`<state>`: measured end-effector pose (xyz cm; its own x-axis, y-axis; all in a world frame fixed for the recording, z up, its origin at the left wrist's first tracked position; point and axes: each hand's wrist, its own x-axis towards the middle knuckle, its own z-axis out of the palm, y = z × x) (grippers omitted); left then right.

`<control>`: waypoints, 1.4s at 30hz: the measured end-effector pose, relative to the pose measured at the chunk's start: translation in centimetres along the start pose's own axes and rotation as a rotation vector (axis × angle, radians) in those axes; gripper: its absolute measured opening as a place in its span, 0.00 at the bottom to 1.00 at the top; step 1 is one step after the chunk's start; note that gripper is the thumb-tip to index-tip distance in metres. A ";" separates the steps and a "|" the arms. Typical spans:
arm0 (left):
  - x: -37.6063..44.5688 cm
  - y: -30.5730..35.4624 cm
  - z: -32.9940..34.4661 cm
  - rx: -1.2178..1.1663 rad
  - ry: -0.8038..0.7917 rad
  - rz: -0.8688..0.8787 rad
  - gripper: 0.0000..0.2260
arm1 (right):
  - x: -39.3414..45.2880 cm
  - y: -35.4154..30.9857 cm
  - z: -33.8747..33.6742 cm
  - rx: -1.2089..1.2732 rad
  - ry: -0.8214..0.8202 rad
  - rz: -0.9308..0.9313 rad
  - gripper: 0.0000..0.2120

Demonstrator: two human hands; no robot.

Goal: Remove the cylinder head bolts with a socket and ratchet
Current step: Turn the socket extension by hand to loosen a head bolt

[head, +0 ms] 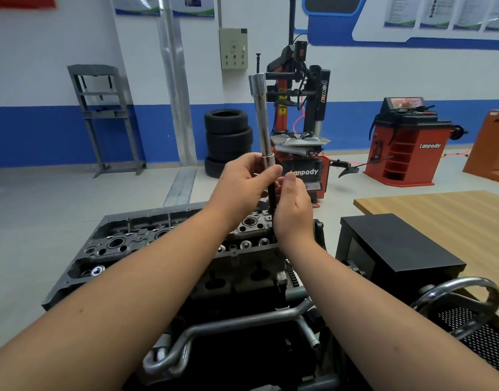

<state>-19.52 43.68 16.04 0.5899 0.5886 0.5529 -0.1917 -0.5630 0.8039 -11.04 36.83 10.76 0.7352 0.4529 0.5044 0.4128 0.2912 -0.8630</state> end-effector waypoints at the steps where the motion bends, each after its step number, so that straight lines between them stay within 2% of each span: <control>1: 0.0 0.1 0.0 0.006 0.001 -0.005 0.01 | 0.0 -0.1 0.1 -0.003 -0.010 0.008 0.21; 8: 0.4 1.1 -0.2 -0.002 0.011 -0.072 0.03 | 0.5 -2.0 -1.4 0.086 -0.289 0.241 0.21; 12: 0.5 1.1 0.0 0.021 0.016 -0.080 0.02 | -0.2 -1.4 -2.7 -0.173 -0.431 0.142 0.06; 13: 0.6 1.3 0.0 0.030 0.018 -0.078 0.02 | -0.2 -1.3 -2.8 -0.257 -0.440 0.108 0.09; 15: 0.8 1.8 -0.1 0.027 0.031 -0.074 0.01 | -0.4 -1.2 -3.0 -0.308 -0.440 0.073 0.12; 21: 1.2 4.0 -1.3 -0.029 0.072 -0.079 0.02 | -0.4 -1.2 -2.9 -0.330 -0.407 0.057 0.04; 27: 2.0 6.4 -3.1 -0.195 0.206 -0.116 0.03 | -0.2 -1.8 -2.9 -0.361 -0.376 0.016 0.06; 31: 2.1 6.3 -4.7 -0.292 0.292 -0.173 0.01 | 0.4 -3.0 -2.5 -0.292 -0.356 -0.006 0.03; 34: 1.6 5.2 -5.9 -0.384 0.357 -0.240 0.01 | 0.9 -4.0 -2.7 -0.099 -0.297 0.104 0.07; 38: -0.2 2.5 -6.2 -0.365 0.328 -0.299 0.03 | 1.9 -5.4 -4.0 0.057 -0.199 0.247 0.15; 42: -2.1 -0.2 -4.2 -0.272 0.262 -0.387 0.05 | 2.7 -7.1 -7.6 -0.033 -0.131 0.249 0.10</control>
<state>-24.03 45.03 15.64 0.4488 0.8677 0.2137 -0.2160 -0.1267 0.9681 -7.89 29.63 18.06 0.7413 0.6126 0.2743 0.2469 0.1311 -0.9601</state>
